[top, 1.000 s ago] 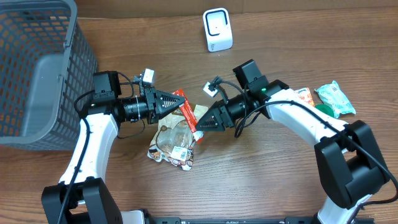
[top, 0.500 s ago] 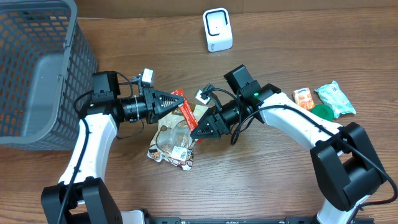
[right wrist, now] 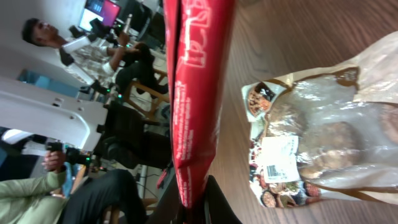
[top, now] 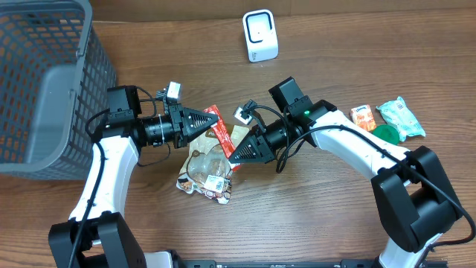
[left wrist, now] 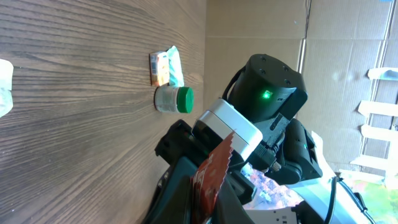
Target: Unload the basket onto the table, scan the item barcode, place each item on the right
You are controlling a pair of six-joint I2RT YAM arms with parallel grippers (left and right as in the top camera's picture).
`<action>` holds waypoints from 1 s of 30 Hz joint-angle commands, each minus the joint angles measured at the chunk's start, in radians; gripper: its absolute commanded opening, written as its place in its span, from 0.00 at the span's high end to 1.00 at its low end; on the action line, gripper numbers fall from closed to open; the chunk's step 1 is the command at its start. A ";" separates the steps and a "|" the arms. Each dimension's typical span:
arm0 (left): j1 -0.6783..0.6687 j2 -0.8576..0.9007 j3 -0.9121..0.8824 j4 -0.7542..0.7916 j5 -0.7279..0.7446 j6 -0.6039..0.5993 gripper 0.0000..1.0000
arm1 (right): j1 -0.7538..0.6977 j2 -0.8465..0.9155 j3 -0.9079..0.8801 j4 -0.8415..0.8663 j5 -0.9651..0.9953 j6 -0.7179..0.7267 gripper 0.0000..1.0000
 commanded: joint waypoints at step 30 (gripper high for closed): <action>0.004 -0.010 -0.007 -0.066 -0.875 0.005 0.00 | 0.000 -0.069 -0.006 -0.093 0.452 -0.031 0.96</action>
